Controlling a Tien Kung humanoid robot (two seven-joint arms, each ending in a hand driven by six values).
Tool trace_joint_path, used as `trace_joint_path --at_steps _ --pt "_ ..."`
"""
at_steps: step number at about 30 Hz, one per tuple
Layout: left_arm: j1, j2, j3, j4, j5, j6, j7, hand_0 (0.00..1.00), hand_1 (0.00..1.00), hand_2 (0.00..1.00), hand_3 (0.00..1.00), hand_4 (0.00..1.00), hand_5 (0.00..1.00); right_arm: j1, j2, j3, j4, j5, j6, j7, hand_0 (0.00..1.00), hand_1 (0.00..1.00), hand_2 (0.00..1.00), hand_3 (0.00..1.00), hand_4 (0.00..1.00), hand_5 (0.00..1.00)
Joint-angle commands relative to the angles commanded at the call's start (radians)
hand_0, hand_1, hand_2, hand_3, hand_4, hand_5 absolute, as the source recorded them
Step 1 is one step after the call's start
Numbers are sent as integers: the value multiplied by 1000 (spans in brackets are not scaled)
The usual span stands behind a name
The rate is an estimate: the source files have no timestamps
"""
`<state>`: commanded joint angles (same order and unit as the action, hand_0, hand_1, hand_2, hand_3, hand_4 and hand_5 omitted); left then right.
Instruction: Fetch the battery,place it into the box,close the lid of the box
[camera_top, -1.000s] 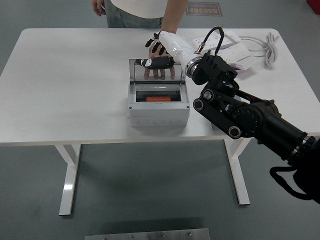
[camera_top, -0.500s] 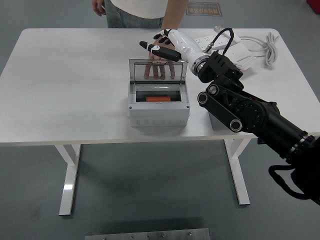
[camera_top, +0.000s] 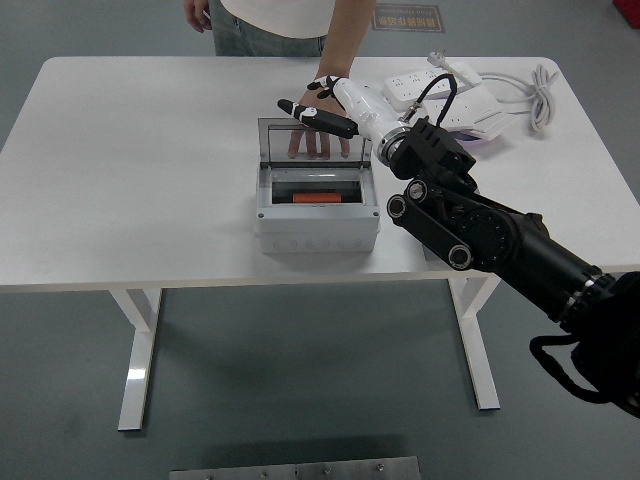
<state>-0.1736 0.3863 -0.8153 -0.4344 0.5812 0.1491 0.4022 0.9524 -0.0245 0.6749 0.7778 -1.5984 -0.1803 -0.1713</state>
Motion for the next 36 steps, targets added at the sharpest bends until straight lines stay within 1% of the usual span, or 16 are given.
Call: trace_joint_path --at_steps 9,13,20,27,28,34,35,36 --pt "-10 1 -5 1 12 -4 0 637 719 578 566 658 132 -9 6 -8 -36 18 4 6 998 871 824 860 998 998" --pt "-10 0 -4 1 11 -4 -1 636 719 578 566 659 133 -13 3 -26 -39 26 11 0 998 871 824 860 998 998" --pt "-6 -1 4 1 -3 0 -8 637 719 578 566 659 134 -11 -11 -72 -13 32 17 -16 998 871 823 857 998 998" --pt "-3 -1 8 2 -13 6 -15 637 720 579 566 660 136 -4 -25 -111 25 19 4 -43 998 854 818 855 998 998" --pt "-2 -1 9 2 -14 6 -16 637 719 578 566 662 139 -4 -26 -113 27 17 3 -44 869 685 727 840 998 998" --pt "1 0 10 2 -18 9 -18 637 719 578 566 662 139 0 -31 -123 45 8 -6 -54 869 685 727 840 998 998" --pt "1 0 11 2 -19 10 -18 637 720 579 566 662 140 1 -32 -124 47 7 -6 -55 555 419 546 792 998 998" --pt "1 0 12 2 -20 10 -19 637 720 579 566 662 140 2 -33 -125 48 7 -6 -57 555 419 546 792 998 998"
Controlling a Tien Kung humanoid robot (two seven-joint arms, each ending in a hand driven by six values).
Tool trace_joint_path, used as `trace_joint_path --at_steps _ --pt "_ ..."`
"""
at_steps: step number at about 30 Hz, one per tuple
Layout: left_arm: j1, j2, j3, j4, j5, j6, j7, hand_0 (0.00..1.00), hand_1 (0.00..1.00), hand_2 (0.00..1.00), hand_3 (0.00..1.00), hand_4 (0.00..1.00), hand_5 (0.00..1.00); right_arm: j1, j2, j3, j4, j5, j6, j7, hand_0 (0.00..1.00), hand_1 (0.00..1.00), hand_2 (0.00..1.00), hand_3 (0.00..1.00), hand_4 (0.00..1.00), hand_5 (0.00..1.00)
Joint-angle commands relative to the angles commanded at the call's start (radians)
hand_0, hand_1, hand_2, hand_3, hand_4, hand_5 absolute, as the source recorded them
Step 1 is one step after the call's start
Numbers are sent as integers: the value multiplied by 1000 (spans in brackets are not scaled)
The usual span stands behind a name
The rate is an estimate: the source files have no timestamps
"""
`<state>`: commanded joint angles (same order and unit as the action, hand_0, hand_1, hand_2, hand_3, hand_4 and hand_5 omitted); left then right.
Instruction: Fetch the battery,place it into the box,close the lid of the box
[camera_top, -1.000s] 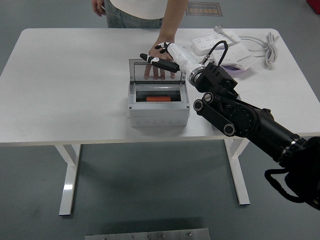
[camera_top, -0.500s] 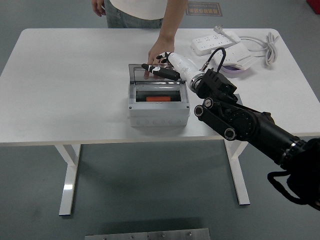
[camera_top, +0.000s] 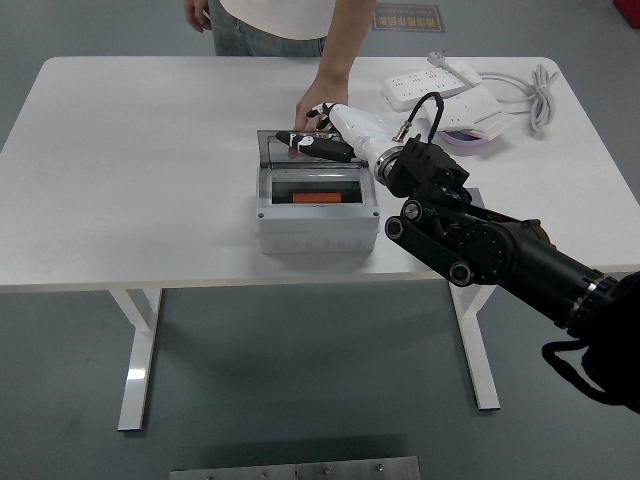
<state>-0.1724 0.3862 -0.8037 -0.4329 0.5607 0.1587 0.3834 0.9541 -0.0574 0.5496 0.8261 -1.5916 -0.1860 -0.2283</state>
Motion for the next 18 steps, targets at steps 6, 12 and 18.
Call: trace_joint_path --at_steps 6,12,18 --pt "-2 -1 3 0 -5 1 -3 637 720 579 565 662 140 -2 -5 -7 4 4 13 -8 302 292 436 763 998 998" --pt "-1 -1 1 0 -4 3 -1 638 720 579 566 661 139 -1 -7 -15 9 8 28 -19 271 298 422 753 998 998" --pt "-1 -2 1 0 -5 4 -1 638 721 579 565 661 140 -2 -8 -19 15 7 40 -28 236 303 414 735 998 998"
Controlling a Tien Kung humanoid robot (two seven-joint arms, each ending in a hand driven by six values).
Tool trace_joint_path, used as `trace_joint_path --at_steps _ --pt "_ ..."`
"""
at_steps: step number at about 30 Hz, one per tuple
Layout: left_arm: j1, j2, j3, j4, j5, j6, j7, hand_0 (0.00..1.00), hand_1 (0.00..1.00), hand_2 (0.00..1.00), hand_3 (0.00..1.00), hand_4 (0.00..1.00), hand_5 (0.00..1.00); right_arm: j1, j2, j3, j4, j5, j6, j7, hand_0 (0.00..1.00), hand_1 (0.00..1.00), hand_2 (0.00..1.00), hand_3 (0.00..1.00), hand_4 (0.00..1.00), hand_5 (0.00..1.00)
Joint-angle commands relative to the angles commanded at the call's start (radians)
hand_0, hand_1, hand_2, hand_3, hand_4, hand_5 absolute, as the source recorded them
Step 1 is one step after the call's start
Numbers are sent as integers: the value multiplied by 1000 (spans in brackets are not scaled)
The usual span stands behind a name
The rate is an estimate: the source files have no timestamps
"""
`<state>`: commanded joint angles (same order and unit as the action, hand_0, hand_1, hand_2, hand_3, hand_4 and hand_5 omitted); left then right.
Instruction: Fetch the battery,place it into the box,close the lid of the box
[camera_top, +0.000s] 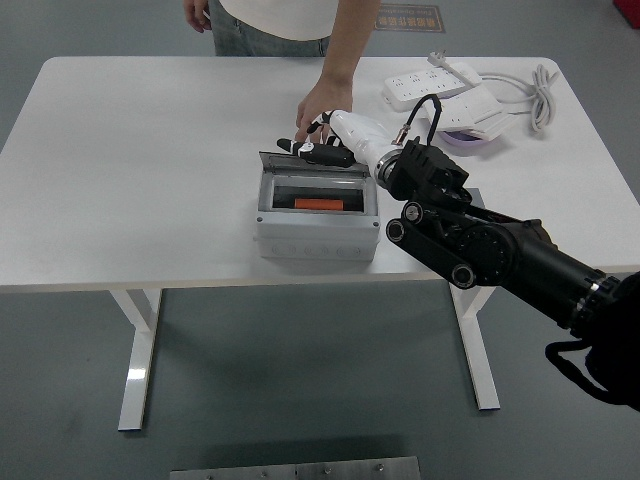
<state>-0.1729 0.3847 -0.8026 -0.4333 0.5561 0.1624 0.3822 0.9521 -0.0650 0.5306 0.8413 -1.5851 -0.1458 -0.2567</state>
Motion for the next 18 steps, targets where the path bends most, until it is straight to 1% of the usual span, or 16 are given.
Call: trace_joint_path --at_steps 4,5,18 --pt "1 -1 0 0 1 -1 0 638 721 579 565 661 140 -1 1 -2 1 -4 3 -2 236 303 414 735 998 998" --pt "1 -1 0 0 1 -1 0 638 720 580 565 661 140 -1 1 -2 1 -5 3 -2 186 275 385 702 998 998" --pt "6 0 0 0 -1 -1 -1 638 721 580 565 661 140 3 3 -9 -2 -18 8 -11 188 276 378 697 998 998"
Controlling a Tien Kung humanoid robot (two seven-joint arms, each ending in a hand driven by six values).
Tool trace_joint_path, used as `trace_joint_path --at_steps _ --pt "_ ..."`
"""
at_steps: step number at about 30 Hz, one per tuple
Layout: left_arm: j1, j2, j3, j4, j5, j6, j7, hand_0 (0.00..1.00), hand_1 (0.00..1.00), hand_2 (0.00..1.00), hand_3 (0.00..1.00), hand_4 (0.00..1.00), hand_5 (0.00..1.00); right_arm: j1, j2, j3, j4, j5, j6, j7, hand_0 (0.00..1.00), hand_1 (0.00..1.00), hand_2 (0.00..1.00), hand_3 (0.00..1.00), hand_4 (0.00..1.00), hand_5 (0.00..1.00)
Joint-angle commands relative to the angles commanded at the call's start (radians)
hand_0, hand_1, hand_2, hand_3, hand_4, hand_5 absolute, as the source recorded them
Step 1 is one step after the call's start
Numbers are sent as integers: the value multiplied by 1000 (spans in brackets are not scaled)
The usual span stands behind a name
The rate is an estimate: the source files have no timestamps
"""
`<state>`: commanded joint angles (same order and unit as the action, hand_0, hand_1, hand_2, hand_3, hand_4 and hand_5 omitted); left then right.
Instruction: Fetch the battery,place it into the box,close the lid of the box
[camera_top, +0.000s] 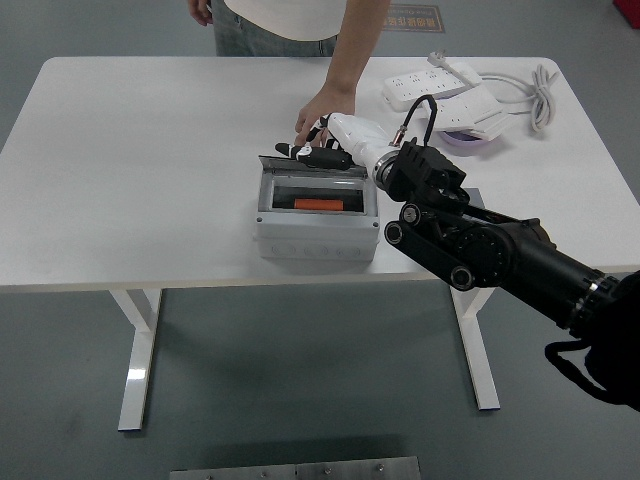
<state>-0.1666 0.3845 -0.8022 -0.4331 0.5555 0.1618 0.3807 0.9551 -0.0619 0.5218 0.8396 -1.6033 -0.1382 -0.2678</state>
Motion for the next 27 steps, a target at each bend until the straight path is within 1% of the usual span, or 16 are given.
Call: trace_joint_path --at_steps 27 --pt "11 2 -1 0 -2 4 -3 640 721 580 565 662 138 -14 9 -7 2 -12 4 -16 177 261 351 692 987 998"
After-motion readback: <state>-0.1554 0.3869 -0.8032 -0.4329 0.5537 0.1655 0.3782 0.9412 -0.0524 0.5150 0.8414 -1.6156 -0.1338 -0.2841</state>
